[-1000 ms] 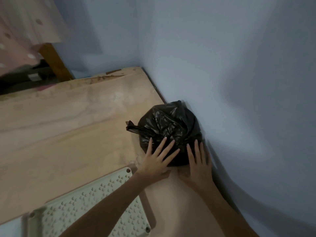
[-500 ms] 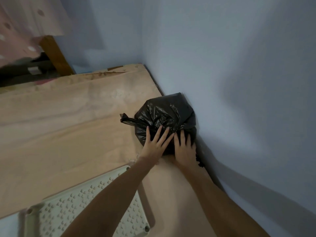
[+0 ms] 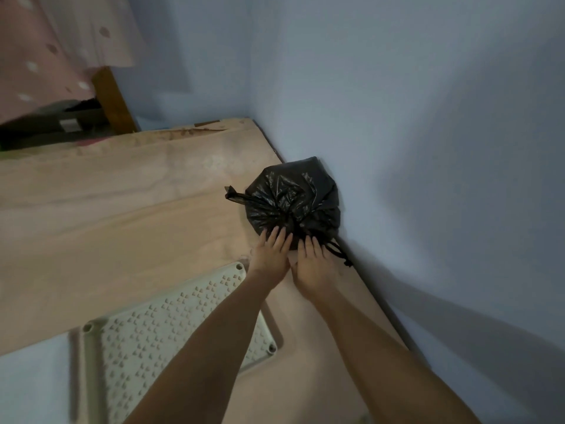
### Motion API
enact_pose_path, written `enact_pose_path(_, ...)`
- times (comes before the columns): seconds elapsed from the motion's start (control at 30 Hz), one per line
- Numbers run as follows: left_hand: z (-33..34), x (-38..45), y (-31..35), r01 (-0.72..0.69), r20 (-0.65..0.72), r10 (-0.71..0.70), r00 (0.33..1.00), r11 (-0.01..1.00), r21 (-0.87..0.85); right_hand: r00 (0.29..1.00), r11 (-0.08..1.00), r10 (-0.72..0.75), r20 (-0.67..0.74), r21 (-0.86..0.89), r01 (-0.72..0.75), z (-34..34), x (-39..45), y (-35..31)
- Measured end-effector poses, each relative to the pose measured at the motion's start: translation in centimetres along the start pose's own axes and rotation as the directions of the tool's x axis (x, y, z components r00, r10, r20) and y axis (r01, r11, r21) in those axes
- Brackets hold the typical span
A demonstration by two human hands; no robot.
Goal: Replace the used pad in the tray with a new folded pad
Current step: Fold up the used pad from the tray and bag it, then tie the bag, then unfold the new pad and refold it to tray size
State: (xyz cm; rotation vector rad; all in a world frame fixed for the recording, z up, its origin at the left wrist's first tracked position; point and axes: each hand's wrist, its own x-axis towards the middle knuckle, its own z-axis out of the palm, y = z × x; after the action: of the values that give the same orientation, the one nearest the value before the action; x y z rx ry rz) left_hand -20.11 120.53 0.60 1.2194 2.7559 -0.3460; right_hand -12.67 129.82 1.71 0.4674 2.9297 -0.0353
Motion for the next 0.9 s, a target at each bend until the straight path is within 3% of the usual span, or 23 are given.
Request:
enact_pose_path(0.13, -1.0, -3.4, 0.3, 0.049, 0.041, -0.048, 0.998, 0.999, -0.013, 0.998, 1.000, -0.016, 0.057, -0.005, 0.017, -1.4, -2.8, -0.8)
enact_pose_path(0.3, -2.2, -7.7, 0.2, 0.186, 0.128, -0.164, 0.978, 0.966, -0.178, 0.992, 0.997, -0.052, 0.111, 0.056, 0.046, -2.4, -5.1, -3.1)
enact_pose_path(0.47, -2.6, -12.7, 0.4, 0.307, 0.140, -0.289, 0.947, 0.942, -0.136, 0.981, 0.982, -0.178, 0.083, 0.083, 0.171, -2.7, -7.6, -6.3)
enact_pose_path(0.7, -1.1, -21.1, -0.3, 0.547, 0.250, -0.499, 0.830, 0.815, -0.191, 0.919, 0.926, -0.374, 0.123, 0.001, 0.376, -1.5, -12.6, -10.0)
enact_pose_path(0.9, 0.7, -29.7, -1.9, 0.717, 0.328, -0.644, 0.691, 0.667, -0.201, 0.820, 0.829, -0.557, 0.135, 0.019, 0.560, -0.9, -17.1, -16.0)
